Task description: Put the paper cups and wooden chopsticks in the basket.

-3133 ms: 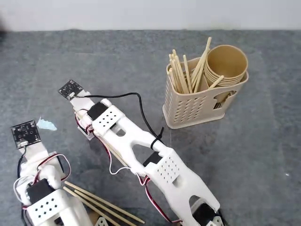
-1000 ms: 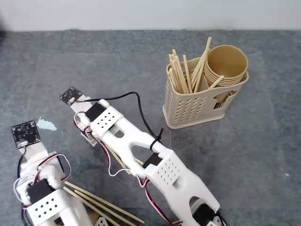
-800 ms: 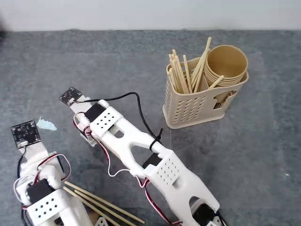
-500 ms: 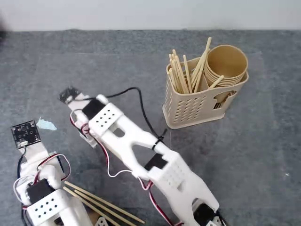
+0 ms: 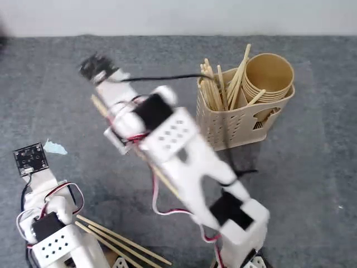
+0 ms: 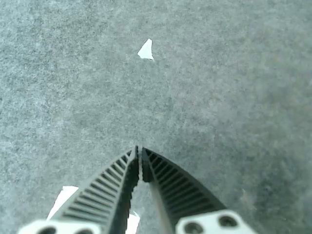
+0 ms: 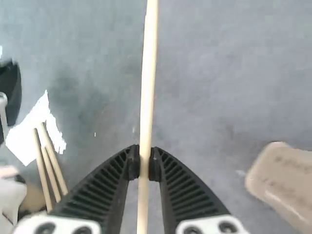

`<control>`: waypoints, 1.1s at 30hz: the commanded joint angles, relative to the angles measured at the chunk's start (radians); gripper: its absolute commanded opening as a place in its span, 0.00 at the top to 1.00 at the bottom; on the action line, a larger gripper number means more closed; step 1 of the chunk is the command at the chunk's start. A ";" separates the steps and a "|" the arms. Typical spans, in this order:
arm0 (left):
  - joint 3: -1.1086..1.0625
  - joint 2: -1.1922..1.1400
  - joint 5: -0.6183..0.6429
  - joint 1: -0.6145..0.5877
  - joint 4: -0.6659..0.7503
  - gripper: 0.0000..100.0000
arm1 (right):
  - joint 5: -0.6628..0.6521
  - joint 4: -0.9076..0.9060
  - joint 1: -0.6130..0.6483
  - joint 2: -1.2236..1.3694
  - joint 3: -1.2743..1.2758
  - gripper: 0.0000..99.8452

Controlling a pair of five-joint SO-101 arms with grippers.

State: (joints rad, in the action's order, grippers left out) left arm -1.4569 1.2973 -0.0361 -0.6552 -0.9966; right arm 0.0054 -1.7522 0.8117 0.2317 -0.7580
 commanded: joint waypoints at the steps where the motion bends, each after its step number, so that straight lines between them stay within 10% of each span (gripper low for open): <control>1: 0.001 0.012 -0.002 0.000 0.025 0.99 | -0.037 -0.045 -0.082 -0.191 -0.031 0.99; 19: 0.001 0.012 -0.002 0.000 0.025 0.99 | -0.109 -0.002 -0.274 -0.745 0.322 0.99; 33: -0.001 0.012 -0.002 0.000 0.025 0.99 | 0.034 0.590 -0.596 -0.822 0.400 0.99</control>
State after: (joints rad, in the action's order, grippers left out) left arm -1.4599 1.2973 -0.0361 -0.6552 -0.9966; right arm 0.0023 -1.2935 0.2501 -0.5708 -0.3989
